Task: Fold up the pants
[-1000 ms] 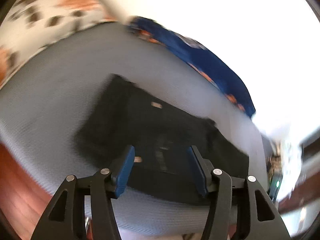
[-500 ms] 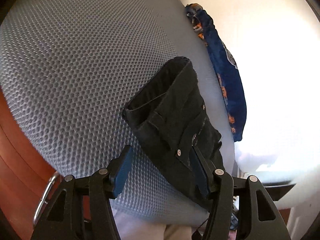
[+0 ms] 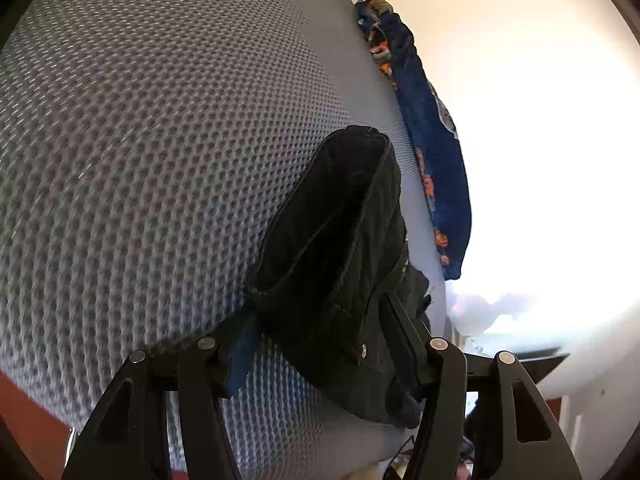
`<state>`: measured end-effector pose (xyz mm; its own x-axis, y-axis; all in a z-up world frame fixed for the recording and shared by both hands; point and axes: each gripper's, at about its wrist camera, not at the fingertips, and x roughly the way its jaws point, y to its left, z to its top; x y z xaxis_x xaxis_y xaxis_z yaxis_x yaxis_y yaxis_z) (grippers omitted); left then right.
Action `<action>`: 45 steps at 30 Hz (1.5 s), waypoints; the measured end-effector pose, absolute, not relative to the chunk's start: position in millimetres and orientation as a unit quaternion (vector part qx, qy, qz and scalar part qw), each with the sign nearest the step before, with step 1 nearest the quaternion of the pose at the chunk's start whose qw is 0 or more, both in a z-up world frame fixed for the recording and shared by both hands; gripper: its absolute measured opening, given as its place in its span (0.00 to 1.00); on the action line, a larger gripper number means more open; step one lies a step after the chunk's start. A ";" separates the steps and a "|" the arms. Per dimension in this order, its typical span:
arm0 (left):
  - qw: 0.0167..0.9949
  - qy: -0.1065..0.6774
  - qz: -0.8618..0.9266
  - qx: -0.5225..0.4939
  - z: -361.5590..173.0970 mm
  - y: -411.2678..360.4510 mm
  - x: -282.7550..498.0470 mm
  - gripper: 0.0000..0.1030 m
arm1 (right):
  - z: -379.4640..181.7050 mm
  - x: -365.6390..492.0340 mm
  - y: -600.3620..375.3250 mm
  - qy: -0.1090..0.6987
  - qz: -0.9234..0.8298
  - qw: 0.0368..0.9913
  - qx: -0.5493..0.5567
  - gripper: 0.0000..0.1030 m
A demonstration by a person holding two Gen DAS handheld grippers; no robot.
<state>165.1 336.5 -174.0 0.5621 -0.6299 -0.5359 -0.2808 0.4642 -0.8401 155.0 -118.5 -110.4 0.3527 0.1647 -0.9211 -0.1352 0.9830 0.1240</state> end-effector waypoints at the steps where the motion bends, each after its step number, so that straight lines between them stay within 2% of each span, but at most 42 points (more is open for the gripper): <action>1: 0.728 0.454 -0.126 -0.499 -173.8 337.1 168.6 0.57 | -110.8 154.7 -117.0 0.562 0.089 0.822 0.012 0.64; 6: 0.740 0.458 -0.145 -0.472 -170.3 333.7 186.1 0.58 | -114.4 155.0 -111.1 0.566 0.082 0.821 0.013 0.70; 16: 0.774 0.463 -0.182 -0.392 -161.0 309.5 213.0 0.57 | -118.4 157.4 -110.9 0.568 0.079 0.819 0.022 0.72; 17: 0.777 0.463 -0.180 -0.386 -160.1 307.6 212.9 0.52 | -118.6 157.7 -110.6 0.568 0.079 0.819 0.022 0.72; 18: 0.780 0.467 -0.176 -0.378 -160.6 305.5 214.5 0.36 | -118.5 158.0 -110.2 0.567 0.079 0.820 0.022 0.72; 19: 0.781 0.474 -0.167 -0.370 -161.3 303.0 216.7 0.29 | -118.4 158.3 -110.4 0.567 0.081 0.820 0.022 0.72; 21: 0.777 0.478 -0.160 -0.378 -160.7 302.1 216.2 0.26 | -117.9 158.4 -112.5 0.566 0.083 0.820 0.027 0.72; 25: 0.802 0.465 -0.156 -0.342 -127.3 285.5 213.0 0.25 | -109.3 159.1 -122.5 0.558 0.088 0.824 0.046 0.72; 31: 0.834 0.421 -0.198 -0.296 -53.2 225.8 208.7 0.24 | -79.3 157.1 -159.7 0.521 0.073 0.846 0.085 0.72; 37: 0.847 0.408 -0.247 -0.236 -6.9 133.4 213.8 0.24 | -57.2 152.0 -209.9 0.492 0.051 0.860 0.129 0.72; 45: 0.832 0.450 -0.296 -0.134 -19.4 -3.8 223.2 0.24 | -47.9 134.9 -285.7 0.465 0.017 0.867 0.179 0.72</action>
<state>223.2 -3.8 -19.4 0.4198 -0.6124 -0.6699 0.3718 0.7894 -0.4886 134.9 -285.7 -47.9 0.5672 0.1960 -0.7999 0.1376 0.9351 0.3266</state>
